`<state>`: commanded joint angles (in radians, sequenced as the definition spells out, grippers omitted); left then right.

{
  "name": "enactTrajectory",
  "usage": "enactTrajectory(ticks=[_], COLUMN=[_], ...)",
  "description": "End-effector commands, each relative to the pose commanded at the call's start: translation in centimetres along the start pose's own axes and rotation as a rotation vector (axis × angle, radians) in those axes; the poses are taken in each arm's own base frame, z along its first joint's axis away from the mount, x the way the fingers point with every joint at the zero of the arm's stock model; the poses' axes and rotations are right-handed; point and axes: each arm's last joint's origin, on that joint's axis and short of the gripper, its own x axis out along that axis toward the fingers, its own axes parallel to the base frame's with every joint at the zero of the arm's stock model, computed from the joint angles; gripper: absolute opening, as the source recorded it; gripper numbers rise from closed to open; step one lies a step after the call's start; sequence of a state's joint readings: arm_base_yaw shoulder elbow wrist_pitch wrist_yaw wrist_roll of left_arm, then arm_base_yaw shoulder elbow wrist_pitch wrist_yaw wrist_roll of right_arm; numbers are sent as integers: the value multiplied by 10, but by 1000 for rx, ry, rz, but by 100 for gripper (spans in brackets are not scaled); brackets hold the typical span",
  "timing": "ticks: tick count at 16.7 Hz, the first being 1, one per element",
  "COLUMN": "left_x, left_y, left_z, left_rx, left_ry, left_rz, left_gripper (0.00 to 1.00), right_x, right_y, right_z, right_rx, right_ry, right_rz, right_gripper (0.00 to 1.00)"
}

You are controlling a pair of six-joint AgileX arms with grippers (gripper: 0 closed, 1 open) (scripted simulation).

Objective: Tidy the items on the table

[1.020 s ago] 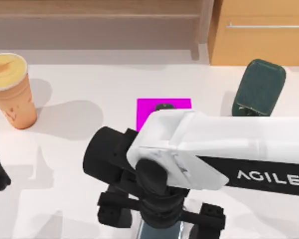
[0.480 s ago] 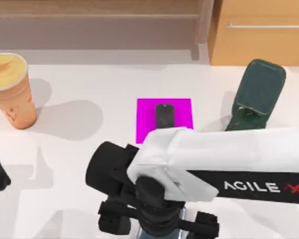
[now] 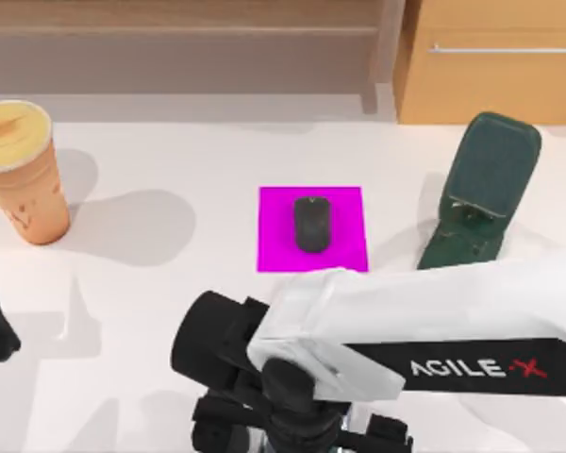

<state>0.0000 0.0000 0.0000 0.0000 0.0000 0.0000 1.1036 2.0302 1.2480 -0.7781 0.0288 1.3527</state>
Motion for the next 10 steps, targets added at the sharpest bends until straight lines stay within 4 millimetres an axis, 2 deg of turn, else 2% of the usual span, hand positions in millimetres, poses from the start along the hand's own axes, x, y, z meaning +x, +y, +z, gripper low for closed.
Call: enactTrajectory(ticks=[10], left_x=[0], left_y=[0], left_z=[0], left_rx=[0], left_ry=[0], left_rz=[0], left_gripper=[100], right_x=[0], right_y=[0], right_z=[0], right_rx=[0], right_ry=[0], right_rz=[0], right_gripper=[25])
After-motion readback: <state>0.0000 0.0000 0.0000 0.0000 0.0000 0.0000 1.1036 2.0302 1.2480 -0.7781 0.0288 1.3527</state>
